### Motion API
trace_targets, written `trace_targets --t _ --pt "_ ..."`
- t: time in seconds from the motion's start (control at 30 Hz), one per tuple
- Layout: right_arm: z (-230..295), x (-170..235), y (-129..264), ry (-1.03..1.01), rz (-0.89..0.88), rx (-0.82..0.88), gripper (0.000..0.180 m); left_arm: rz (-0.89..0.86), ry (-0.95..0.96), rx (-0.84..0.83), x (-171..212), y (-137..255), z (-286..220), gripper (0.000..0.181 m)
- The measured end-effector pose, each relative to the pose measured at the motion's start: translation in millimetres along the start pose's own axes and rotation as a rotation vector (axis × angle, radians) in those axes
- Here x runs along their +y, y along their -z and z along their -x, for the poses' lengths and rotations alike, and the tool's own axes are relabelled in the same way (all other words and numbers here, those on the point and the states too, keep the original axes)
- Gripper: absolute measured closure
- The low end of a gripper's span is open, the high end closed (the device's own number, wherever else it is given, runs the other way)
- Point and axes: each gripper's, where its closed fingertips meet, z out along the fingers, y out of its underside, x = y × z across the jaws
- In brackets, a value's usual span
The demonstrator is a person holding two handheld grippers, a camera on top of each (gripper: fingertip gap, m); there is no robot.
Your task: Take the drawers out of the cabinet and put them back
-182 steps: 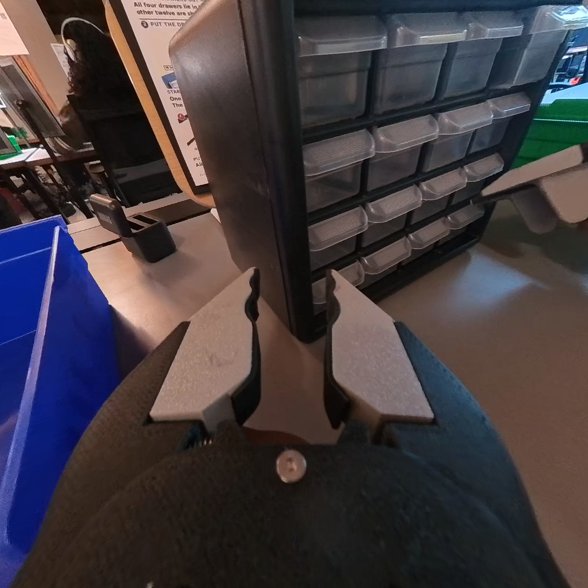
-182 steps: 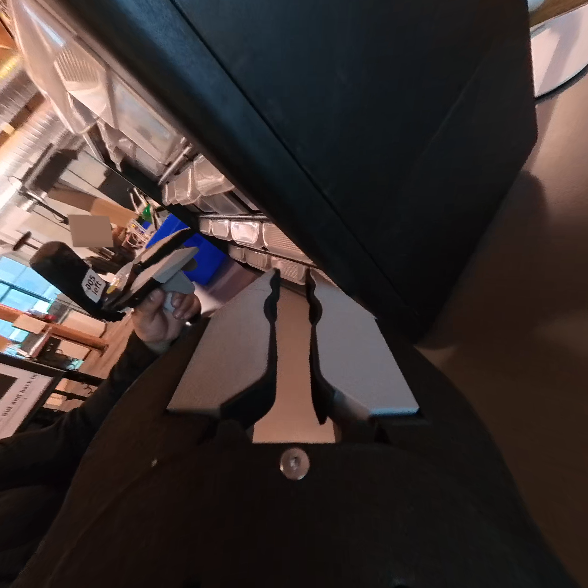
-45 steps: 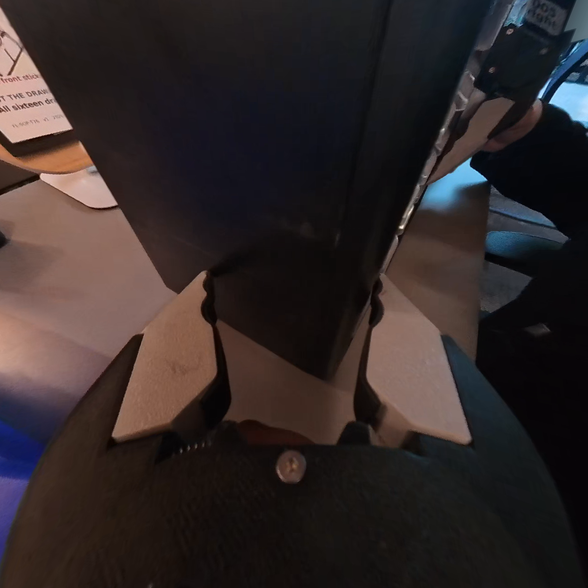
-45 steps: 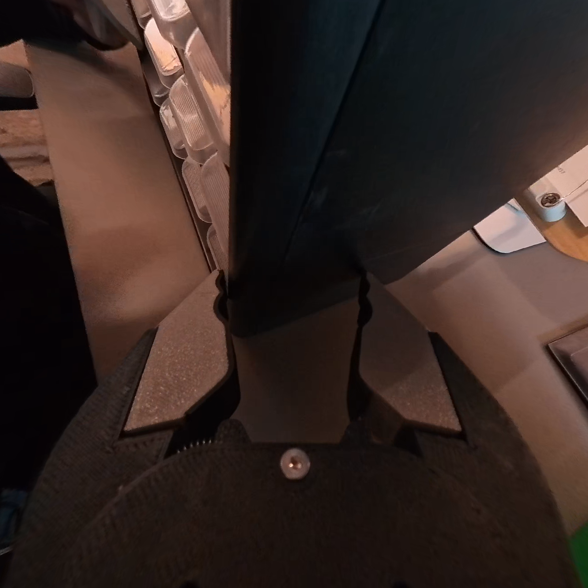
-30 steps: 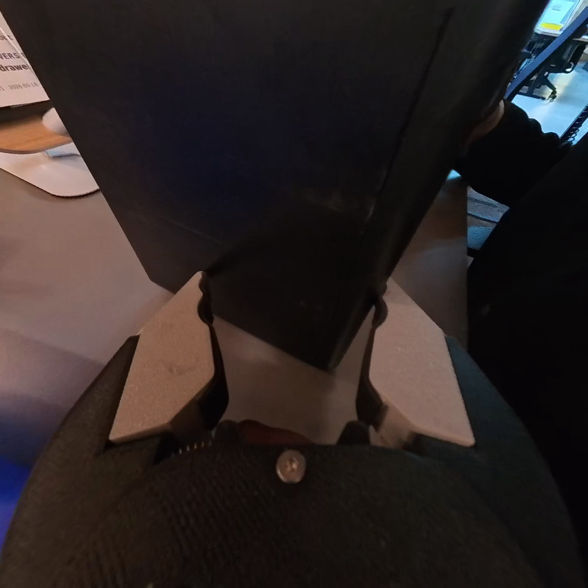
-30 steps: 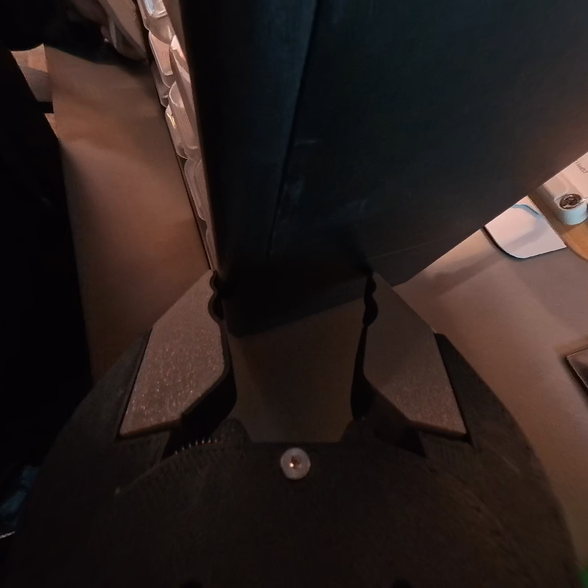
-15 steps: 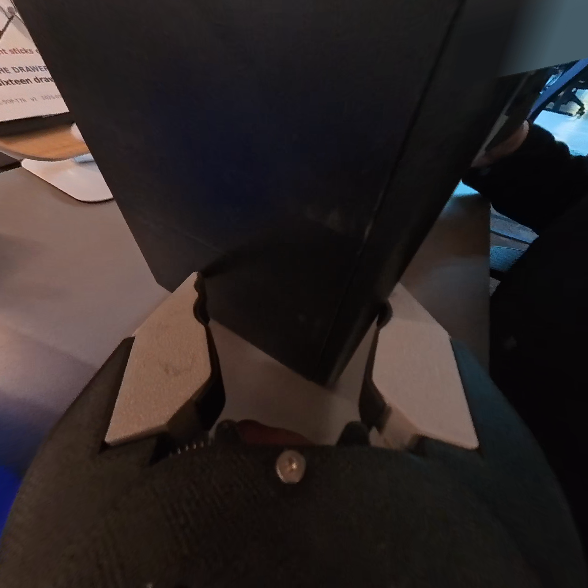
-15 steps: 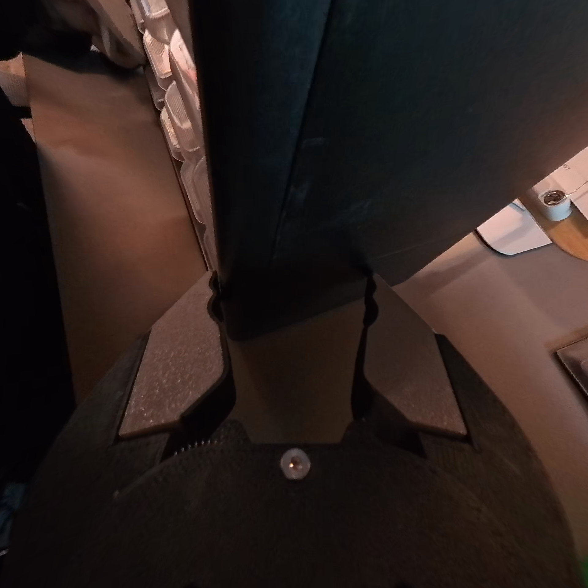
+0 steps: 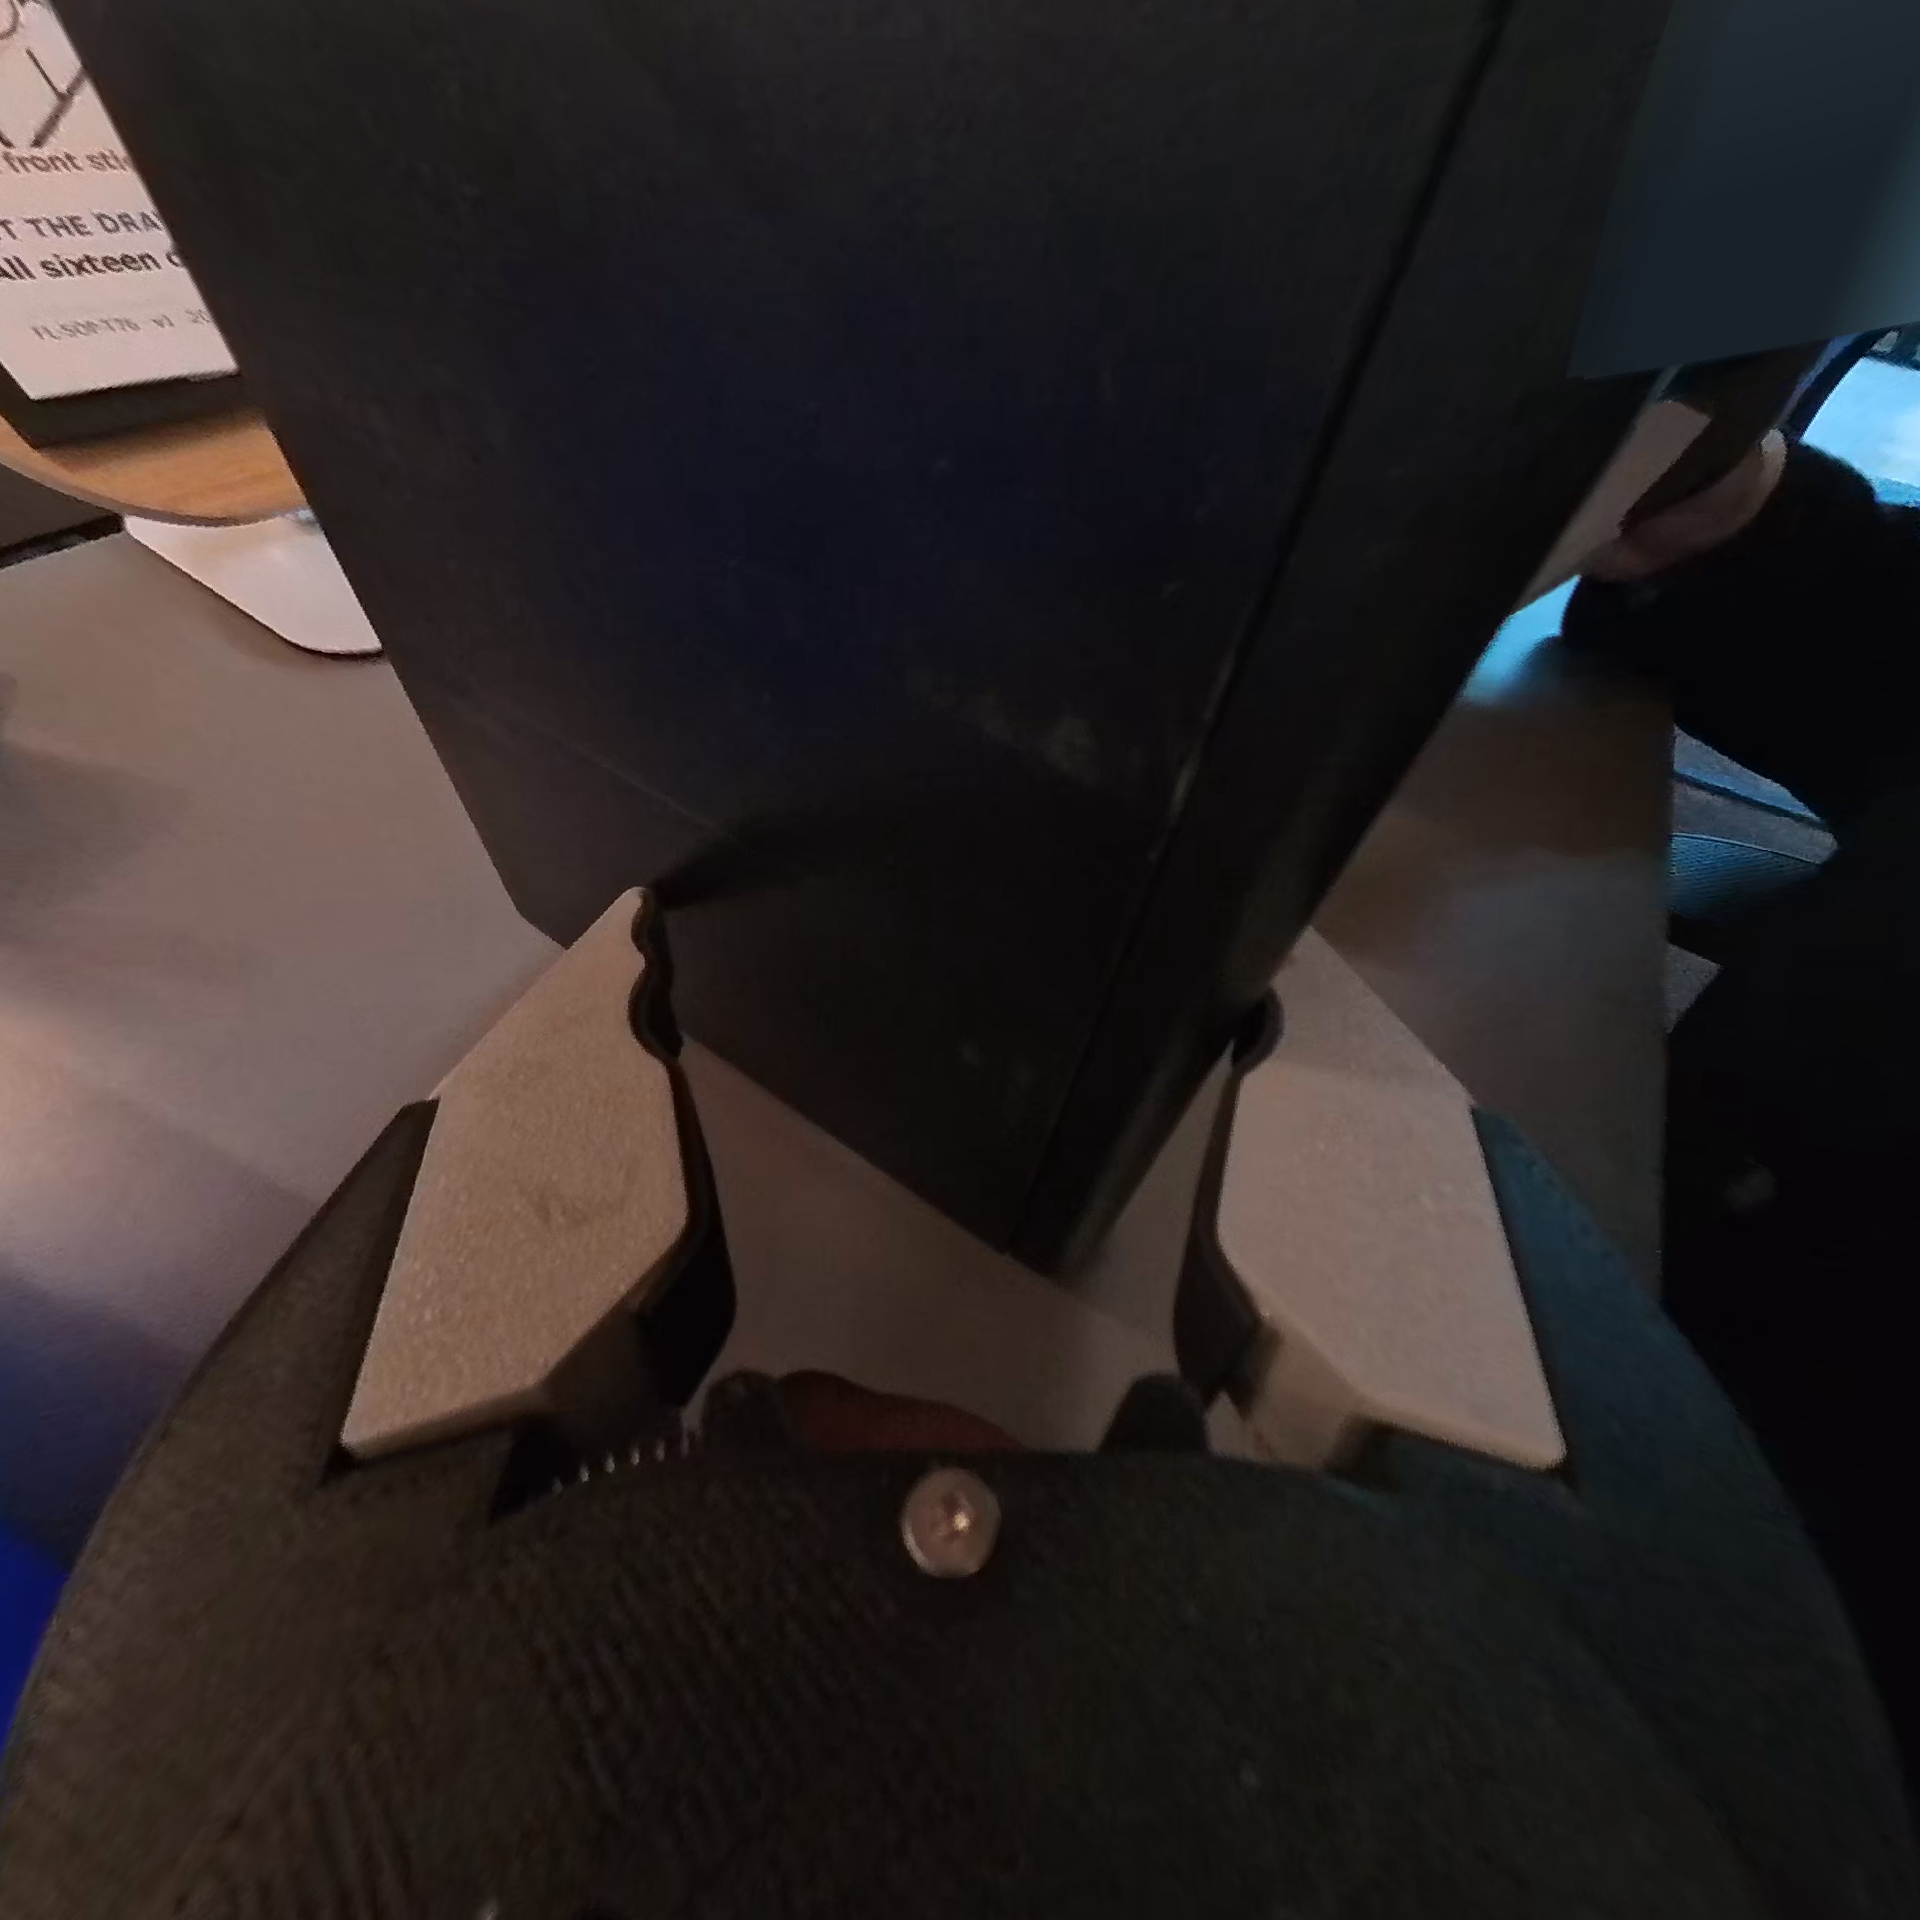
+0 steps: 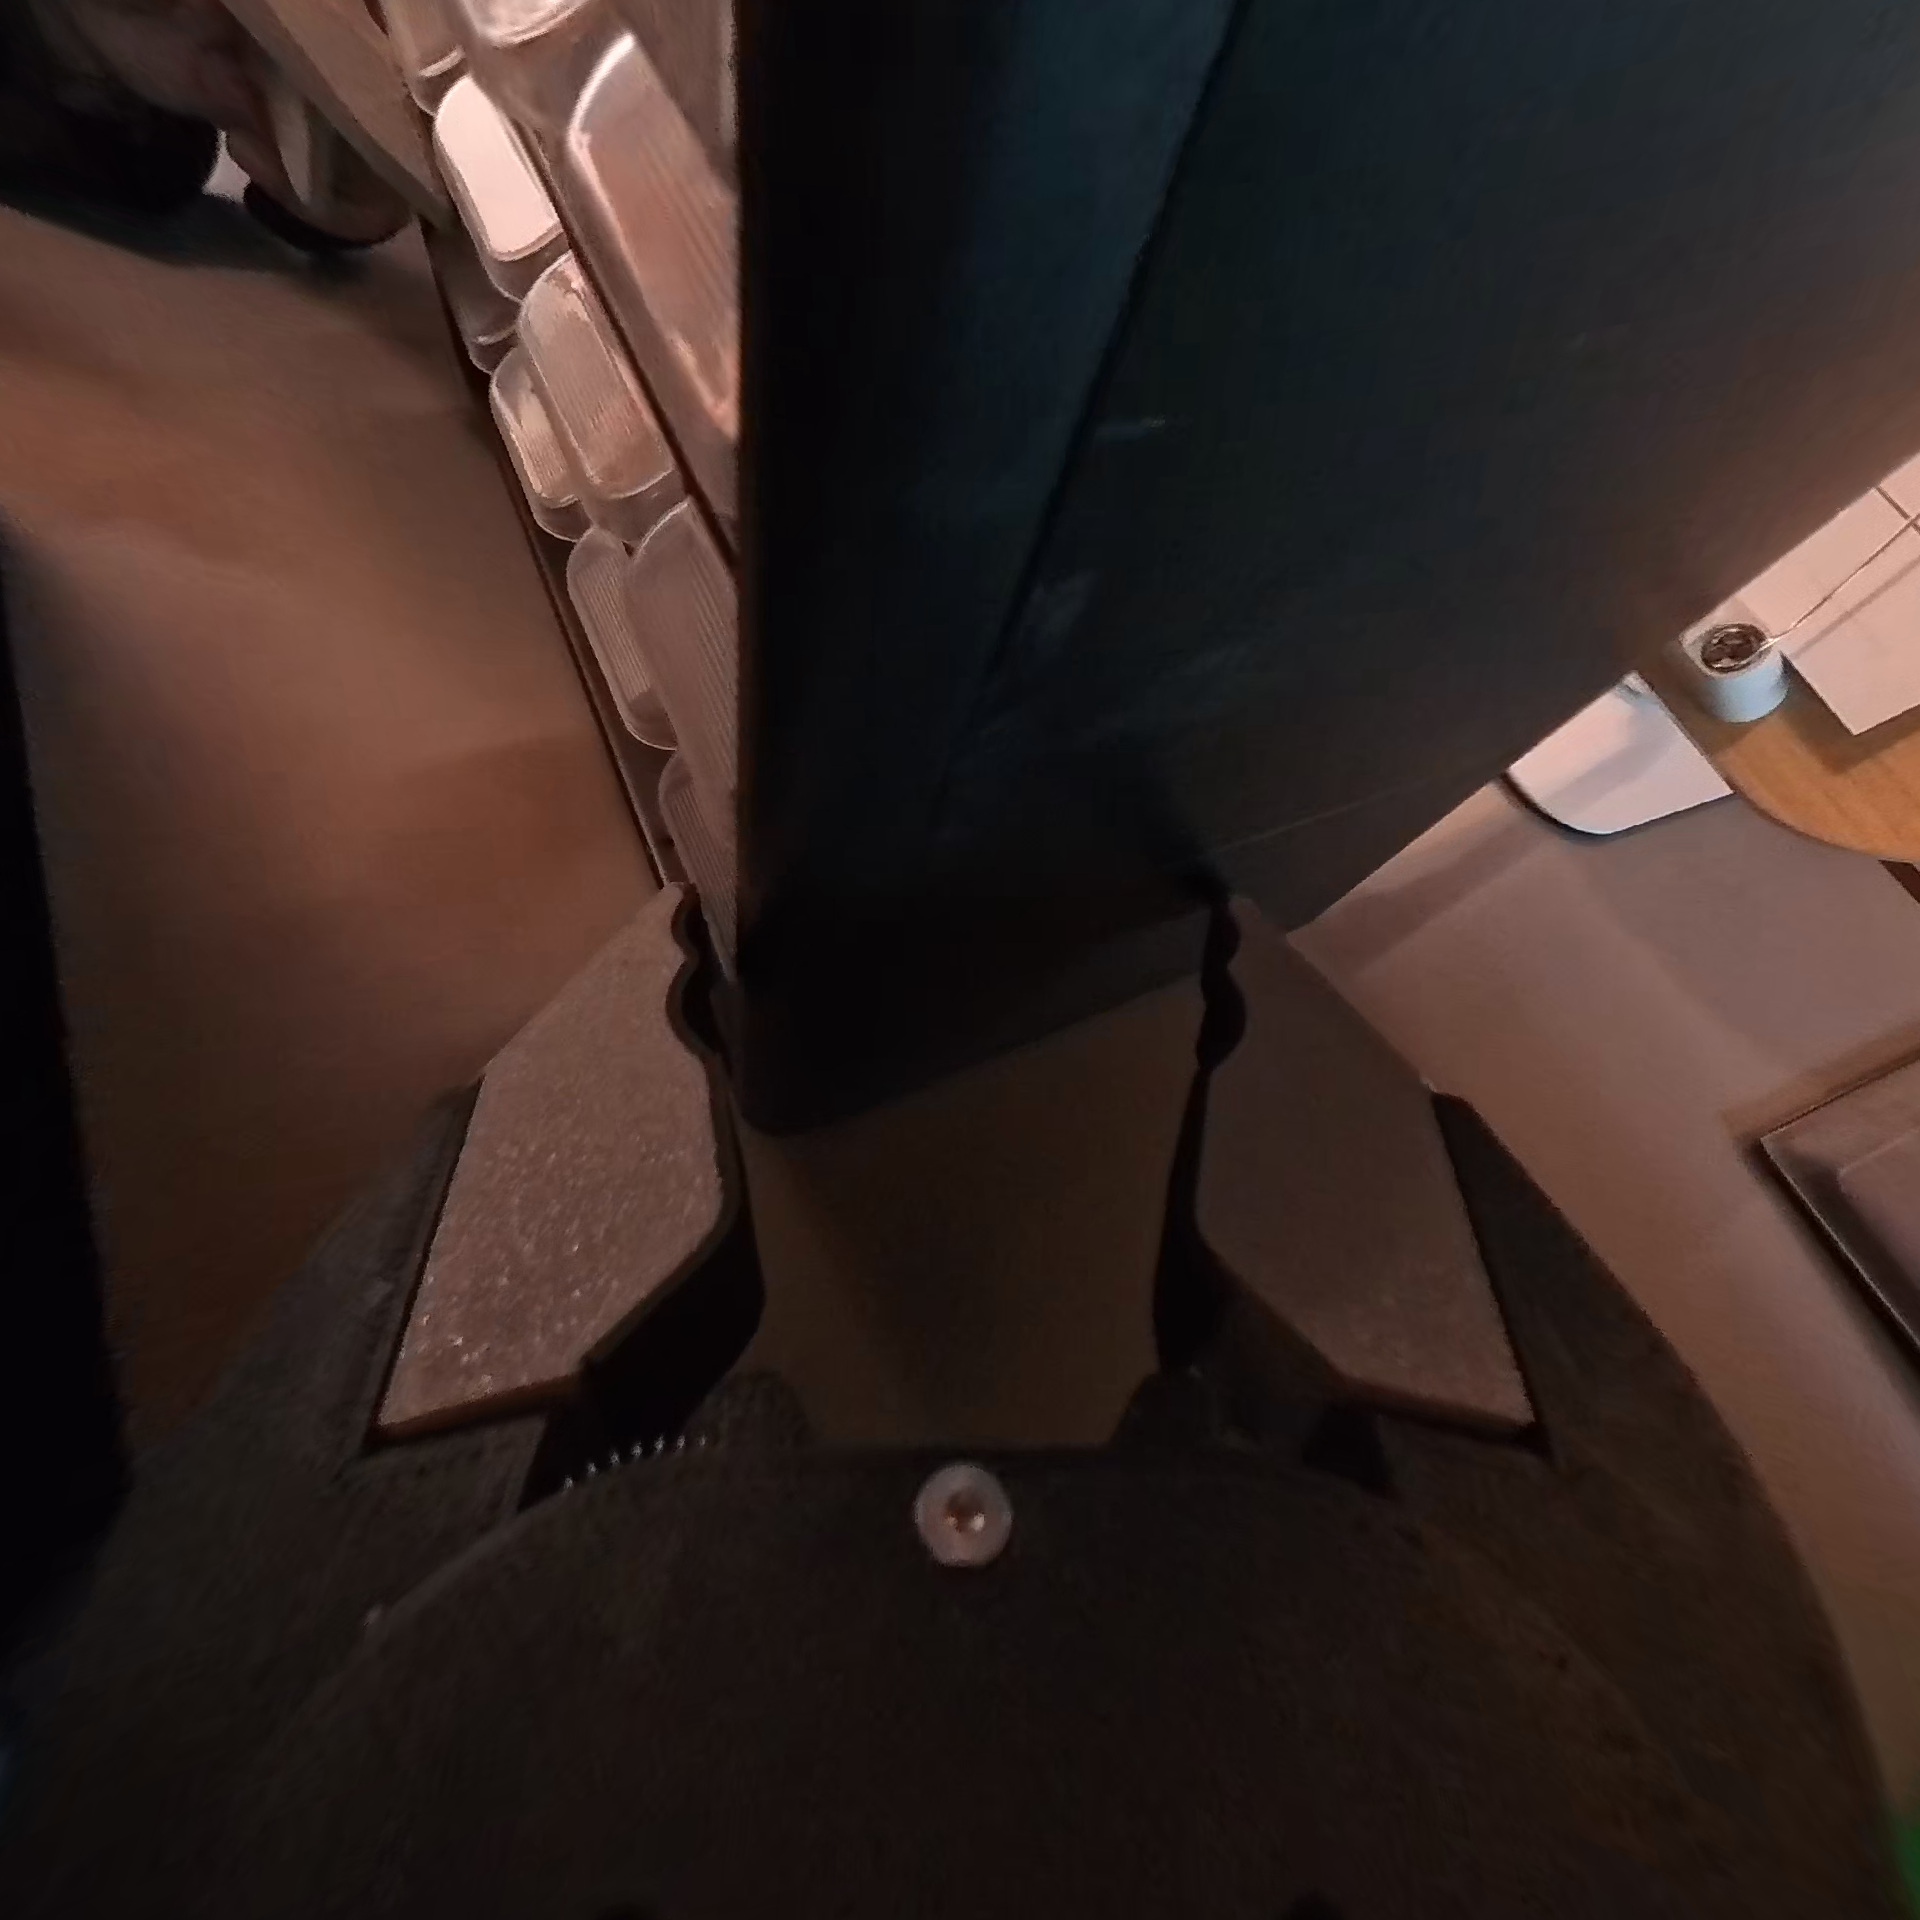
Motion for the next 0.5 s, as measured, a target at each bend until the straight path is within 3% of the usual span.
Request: trace_targets --t 0.5 --pt "-36 4 -28 0.01 0.101 0.165 0.076 0.023 0.055 -0.106 -7 -20 27 0.08"
